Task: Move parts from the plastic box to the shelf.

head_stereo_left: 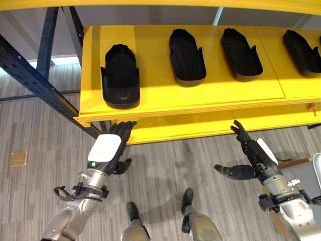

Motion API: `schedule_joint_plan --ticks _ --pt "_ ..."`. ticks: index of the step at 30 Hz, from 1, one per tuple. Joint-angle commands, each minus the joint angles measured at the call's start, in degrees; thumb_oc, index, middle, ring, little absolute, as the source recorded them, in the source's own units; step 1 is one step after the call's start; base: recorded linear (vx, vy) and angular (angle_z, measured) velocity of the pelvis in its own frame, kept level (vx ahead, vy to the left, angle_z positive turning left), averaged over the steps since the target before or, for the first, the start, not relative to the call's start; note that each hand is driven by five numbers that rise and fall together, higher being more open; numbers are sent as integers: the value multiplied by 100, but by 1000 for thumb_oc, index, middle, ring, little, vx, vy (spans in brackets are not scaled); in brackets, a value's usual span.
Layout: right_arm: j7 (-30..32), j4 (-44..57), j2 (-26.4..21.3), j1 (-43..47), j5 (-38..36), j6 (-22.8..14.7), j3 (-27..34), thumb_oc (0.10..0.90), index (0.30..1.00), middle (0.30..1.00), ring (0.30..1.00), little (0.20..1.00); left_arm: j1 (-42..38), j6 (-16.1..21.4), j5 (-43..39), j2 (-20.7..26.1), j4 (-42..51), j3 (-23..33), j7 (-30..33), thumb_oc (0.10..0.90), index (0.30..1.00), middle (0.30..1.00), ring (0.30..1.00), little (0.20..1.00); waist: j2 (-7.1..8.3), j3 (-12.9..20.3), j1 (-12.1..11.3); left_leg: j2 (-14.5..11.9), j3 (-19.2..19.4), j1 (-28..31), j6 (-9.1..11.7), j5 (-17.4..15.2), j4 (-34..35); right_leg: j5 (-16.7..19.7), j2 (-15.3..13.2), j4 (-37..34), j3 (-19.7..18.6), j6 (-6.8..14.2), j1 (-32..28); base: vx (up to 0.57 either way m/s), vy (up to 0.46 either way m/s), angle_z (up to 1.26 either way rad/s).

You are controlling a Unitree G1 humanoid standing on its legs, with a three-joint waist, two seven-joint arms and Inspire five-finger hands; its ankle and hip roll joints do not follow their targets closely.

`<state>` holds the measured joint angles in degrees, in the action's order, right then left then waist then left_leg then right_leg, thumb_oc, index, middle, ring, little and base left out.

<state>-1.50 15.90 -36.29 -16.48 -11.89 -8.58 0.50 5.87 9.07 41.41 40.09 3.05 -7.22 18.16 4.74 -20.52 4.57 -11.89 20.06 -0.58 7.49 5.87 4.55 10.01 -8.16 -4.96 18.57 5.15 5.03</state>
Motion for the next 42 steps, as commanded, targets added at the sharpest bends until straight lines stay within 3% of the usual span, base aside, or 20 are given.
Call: schedule_joint_plan --ticks 1,18,42 --pt "269 771 -108 399 -65 -724 309 900 1000 1000 1000 1000 -625 100 109 233 1 145 465 900 1000 1000 1000 1000 174 102 126 -96 20 157 55 83 -8 -272 -25 265 -229 361 -103 0 0 0" --pt "468 700 -26 641 45 -675 206 900 1000 1000 1000 1000 -1446 -377 358 -75 -744 -56 827 900 1000 1000 1000 1000 159 -16 228 -32 59 42 21 54 -25 -262 -88 330 -317 363 131 5 9 -3" --pt "556 651 7 793 61 -645 117 900 1000 1000 1000 1000 -1760 -642 400 -184 -1142 -82 968 900 1000 1000 1000 1000 189 -108 240 -24 47 -57 9 -2 -113 -292 -106 401 -316 345 224 0 0 0"
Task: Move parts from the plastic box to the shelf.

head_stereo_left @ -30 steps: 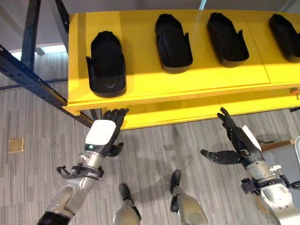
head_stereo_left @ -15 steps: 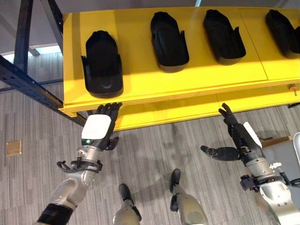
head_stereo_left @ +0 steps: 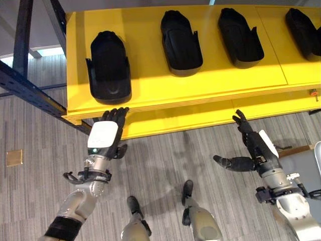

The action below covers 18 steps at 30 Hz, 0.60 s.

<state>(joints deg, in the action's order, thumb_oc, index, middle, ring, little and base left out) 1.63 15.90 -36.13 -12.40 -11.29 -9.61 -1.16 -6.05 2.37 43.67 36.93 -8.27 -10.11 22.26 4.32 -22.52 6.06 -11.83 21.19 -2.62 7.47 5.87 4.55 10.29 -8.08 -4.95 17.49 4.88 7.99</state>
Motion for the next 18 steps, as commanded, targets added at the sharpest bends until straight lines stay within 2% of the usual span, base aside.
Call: schedule_joint_plan --ticks 1,18 --pt "242 651 -7 387 1 -542 283 900 1000 1000 1000 1000 -571 29 174 133 -14 205 560 900 1000 1000 1000 1000 231 91 90 -30 -66 145 10 -3 -114 -319 -115 400 -209 373 -70 0 0 0" --pt "268 645 -25 440 17 -535 228 900 1000 1000 1000 1000 -984 -135 230 136 -328 85 660 900 1000 1000 1000 1000 299 9 141 -36 -65 52 10 -28 -199 -302 -130 461 -244 369 51 1 0 -1"
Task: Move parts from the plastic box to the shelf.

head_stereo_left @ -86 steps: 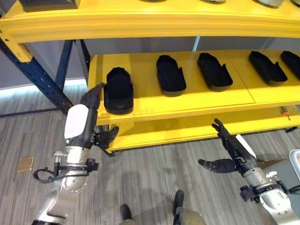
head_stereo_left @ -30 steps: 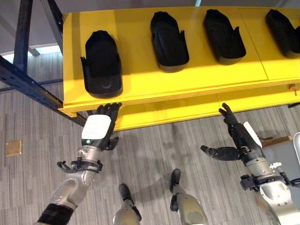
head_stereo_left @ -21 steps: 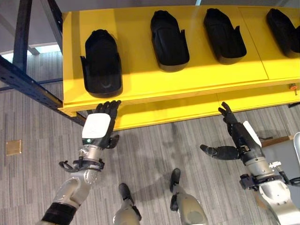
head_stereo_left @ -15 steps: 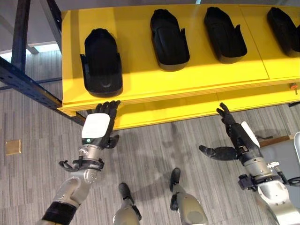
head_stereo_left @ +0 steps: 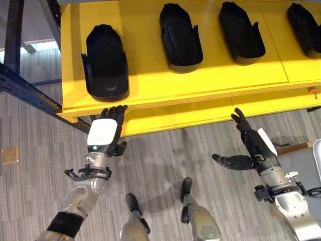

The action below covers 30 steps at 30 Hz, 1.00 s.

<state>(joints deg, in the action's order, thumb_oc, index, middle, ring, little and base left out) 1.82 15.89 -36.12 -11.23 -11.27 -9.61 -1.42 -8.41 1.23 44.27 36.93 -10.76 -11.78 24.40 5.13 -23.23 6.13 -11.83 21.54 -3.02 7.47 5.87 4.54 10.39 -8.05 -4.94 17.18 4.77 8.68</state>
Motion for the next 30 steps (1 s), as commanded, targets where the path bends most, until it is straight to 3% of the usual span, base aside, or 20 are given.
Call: schedule_joint_plan --ticks 1,30 --pt "251 647 -30 328 29 -535 249 900 1000 1000 1000 1000 -770 -29 160 135 -85 256 458 900 1000 1000 1000 1000 222 72 136 -38 -96 89 12 -33 -208 -315 -134 463 -217 380 -24 0 0 0" --pt "182 621 -86 437 -33 -516 147 900 1000 1000 1000 1000 -962 -73 223 347 -26 383 551 900 1000 1000 1000 1000 210 92 143 -11 -116 7 0 -86 -306 -319 -174 527 -246 377 63 0 0 0"
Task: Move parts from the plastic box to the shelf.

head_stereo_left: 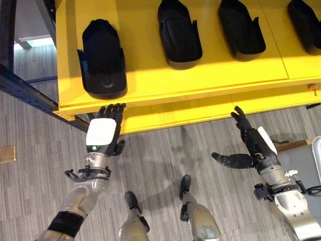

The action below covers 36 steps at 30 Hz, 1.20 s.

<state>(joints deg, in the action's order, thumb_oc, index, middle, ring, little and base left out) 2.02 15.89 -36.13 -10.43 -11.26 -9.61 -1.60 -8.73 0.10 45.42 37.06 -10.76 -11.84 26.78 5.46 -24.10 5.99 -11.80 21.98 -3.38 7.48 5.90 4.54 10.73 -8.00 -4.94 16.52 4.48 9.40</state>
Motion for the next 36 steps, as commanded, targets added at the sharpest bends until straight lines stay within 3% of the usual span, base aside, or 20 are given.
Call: schedule_joint_plan --ticks 1,36 --pt "159 615 -96 366 -32 -512 157 900 1000 1000 1000 1000 -876 47 96 332 8 413 299 900 1000 1000 1000 1000 158 190 143 -22 -170 64 10 -122 -311 -383 -173 533 -175 416 -31 0 0 0" --pt "185 653 -72 345 3 -495 225 900 1000 1000 1000 1000 -55 367 -40 333 777 748 60 900 1000 1000 1000 1000 120 244 53 1 -221 70 -19 -87 -312 -357 -185 522 -159 386 -70 0 0 0"
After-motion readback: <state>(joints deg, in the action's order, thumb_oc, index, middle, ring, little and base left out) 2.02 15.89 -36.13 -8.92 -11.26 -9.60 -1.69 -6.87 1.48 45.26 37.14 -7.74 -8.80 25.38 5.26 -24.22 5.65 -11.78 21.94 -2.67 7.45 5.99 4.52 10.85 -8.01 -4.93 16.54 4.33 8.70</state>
